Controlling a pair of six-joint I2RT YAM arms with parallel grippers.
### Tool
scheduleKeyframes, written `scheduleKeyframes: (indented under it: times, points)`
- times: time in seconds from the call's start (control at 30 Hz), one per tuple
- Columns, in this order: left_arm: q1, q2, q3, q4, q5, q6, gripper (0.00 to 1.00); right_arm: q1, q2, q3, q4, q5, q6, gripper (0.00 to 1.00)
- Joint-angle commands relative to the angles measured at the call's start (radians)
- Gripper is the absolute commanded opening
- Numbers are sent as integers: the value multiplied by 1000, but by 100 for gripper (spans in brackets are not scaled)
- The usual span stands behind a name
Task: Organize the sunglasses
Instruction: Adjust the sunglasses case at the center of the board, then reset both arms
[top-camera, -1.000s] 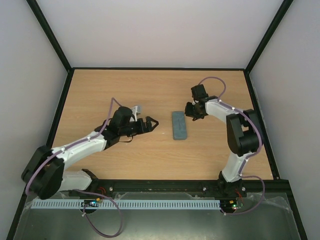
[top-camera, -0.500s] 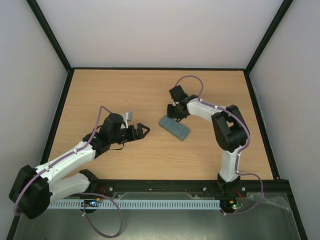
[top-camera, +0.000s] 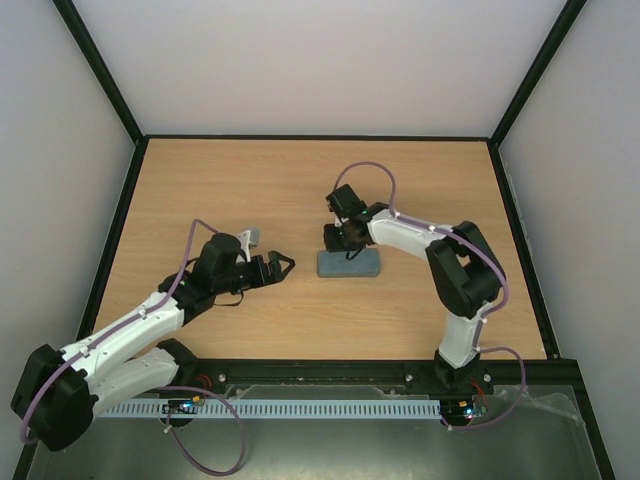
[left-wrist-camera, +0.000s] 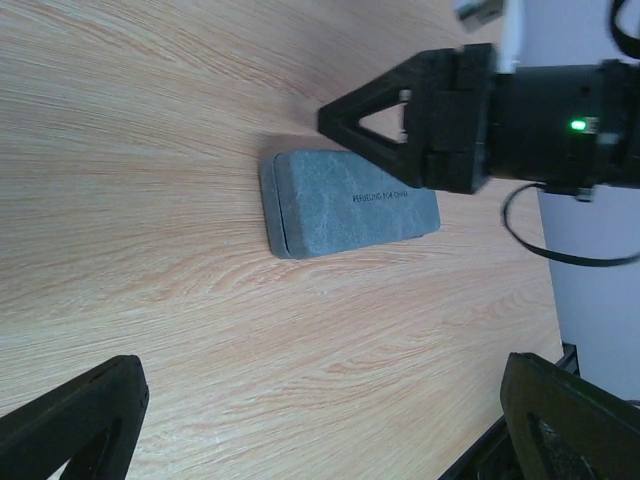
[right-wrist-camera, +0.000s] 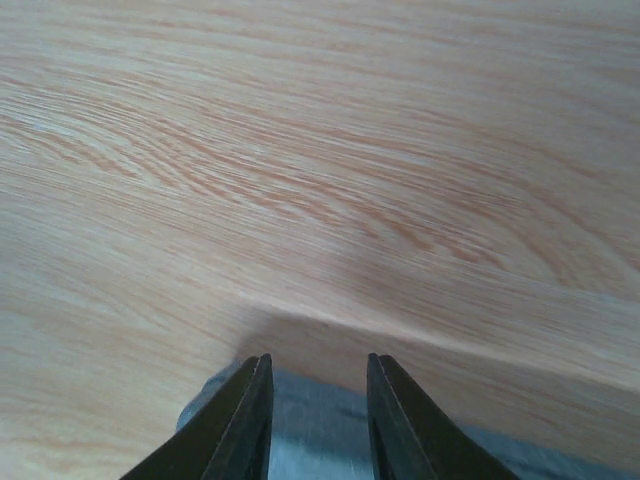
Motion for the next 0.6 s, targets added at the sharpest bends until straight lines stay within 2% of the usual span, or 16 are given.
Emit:
scheduleKeyframes:
  times: [0.0, 0.1, 0.23, 0.3, 0.4, 0.57]
  points:
    - [7, -17, 1, -34, -34, -3, 99, -5, -149, -32, -15, 67, -13, 31]
    - [10, -25, 30, -74, -91, 14, 99, -7, -245, -63, -6, 111, -2, 41]
    - [15, -91, 76, -155, -235, 83, 99, -30, -411, -123, 2, 192, 16, 77]
    - [23, -132, 94, -182, -298, 110, 99, -53, -486, -164, 12, 209, 16, 88]
    - [47, -143, 135, -212, -345, 146, 99, -101, -578, -219, 16, 225, 10, 100]
    - [126, -120, 171, -173, -334, 215, 99, -155, -674, -274, 7, 326, 3, 99]
